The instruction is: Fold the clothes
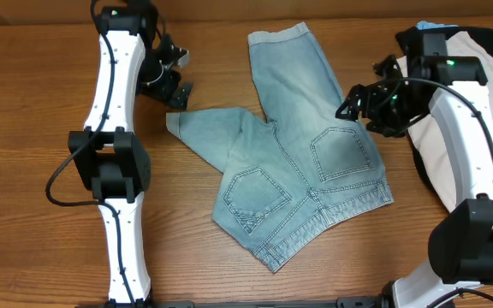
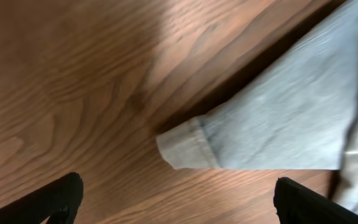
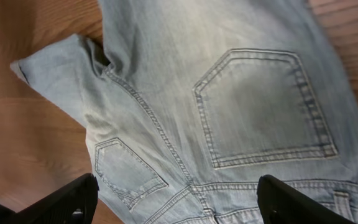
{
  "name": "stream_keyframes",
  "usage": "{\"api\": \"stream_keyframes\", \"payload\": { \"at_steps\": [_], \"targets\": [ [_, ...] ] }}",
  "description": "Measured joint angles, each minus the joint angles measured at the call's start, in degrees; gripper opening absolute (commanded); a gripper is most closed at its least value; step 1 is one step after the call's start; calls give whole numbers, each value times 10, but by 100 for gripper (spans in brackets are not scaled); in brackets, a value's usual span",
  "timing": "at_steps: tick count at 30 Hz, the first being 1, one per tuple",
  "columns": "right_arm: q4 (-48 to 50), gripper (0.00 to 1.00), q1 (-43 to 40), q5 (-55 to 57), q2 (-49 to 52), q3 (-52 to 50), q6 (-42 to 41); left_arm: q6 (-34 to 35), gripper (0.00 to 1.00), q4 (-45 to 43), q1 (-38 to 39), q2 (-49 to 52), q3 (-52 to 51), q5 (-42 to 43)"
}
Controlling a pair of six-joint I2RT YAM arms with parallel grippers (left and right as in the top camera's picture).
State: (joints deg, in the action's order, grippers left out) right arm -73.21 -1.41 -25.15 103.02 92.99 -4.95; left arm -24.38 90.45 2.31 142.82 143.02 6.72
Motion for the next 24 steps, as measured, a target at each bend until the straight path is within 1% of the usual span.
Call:
{"api": "stream_keyframes", "payload": {
  "at_steps": [3, 6, 7, 10, 11, 14, 15, 17, 19, 20, 24],
  "targets": [
    [4, 86, 10, 4, 0, 0, 1, -14, 95, -35, -7, 2, -40, 0],
    [9, 86, 12, 6, 0, 0, 1, -22, 89, -67, -7, 2, -76, 7],
    [11, 86, 12, 7, 0, 0, 1, -24, 82, -73, -7, 3, -84, 11],
    [16, 86, 12, 9, 0, 0, 2, -31, 72, -85, -5, 3, -104, 31],
    [19, 86, 12, 10, 0, 0, 2, -31, 66, -85, -5, 3, -107, 38],
    [21, 86, 12, 11, 0, 0, 3, -32, 59, -85, -4, 3, -120, 53],
    [21, 86, 12, 12, 0, 0, 3, -33, 51, -86, -4, 3, -126, 57],
    [21, 86, 12, 12, 0, 0, 3, -33, 40, -87, -3, 3, -137, 60],
    [21, 86, 12, 12, 0, 0, 3, -34, 17, -89, -2, 3, -149, 64],
    [21, 86, 12, 12, 0, 0, 3, -34, 4, -89, -2, 3, -154, 66],
    [21, 86, 12, 12, 0, 0, 3, -32, 4, -89, 0, 3, -162, 72]
  ]
}}
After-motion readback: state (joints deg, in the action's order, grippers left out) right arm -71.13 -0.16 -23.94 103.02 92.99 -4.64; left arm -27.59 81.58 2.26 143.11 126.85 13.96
